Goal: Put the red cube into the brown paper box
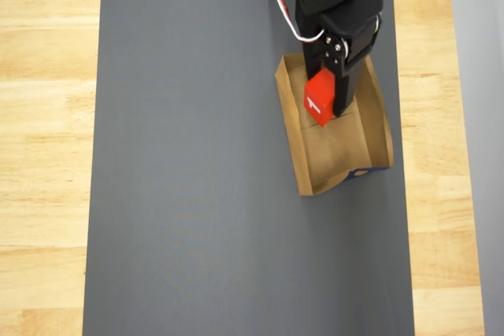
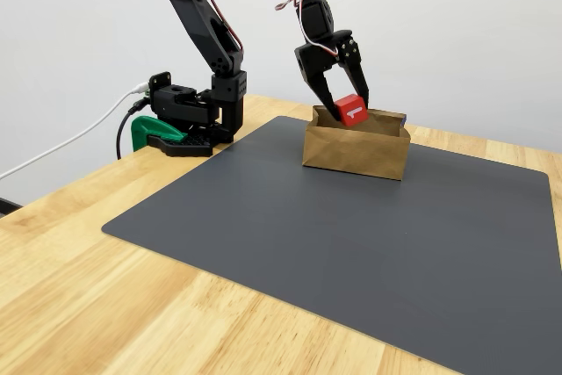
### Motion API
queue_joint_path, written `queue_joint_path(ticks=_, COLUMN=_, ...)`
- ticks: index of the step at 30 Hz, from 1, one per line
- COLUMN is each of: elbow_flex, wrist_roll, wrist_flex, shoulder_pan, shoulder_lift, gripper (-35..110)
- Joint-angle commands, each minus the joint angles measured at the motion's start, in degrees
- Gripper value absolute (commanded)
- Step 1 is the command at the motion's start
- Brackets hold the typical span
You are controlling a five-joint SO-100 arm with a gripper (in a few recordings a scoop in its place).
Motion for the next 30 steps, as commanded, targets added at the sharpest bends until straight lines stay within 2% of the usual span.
queue_joint_path(ticks=1, elbow_flex=1.0, wrist_roll=-1.9, wrist_flex=-0.9, shoulder_pan=-1.0, shoulder_lift=0.7, gripper=19)
queue_joint_path(ticks=10, elbow_flex=1.2, wrist_roll=-4.0, wrist_flex=-0.9, shoulder_pan=-0.1, shoulder_lift=1.8, gripper=31)
queue_joint_path(ticks=11, elbow_flex=1.3, wrist_roll=-4.7, wrist_flex=-1.0, shoulder_pan=0.1, shoulder_lift=2.3, gripper=29)
queue_joint_path(ticks=17, elbow_flex=1.2, wrist_roll=-3.4, wrist_flex=-4.7, shoulder_pan=4.6, shoulder_lift=11.2, gripper=0)
queue_joint_path(ticks=24, elbow_flex=7.6, wrist_roll=6.1, wrist_flex=-11.0, shoulder_pan=11.3, shoulder_lift=24.4, gripper=0)
queue_joint_path(ticks=30, elbow_flex=19.3, wrist_roll=7.5, wrist_flex=-11.9, shoulder_pan=13.6, shoulder_lift=39.9, gripper=0)
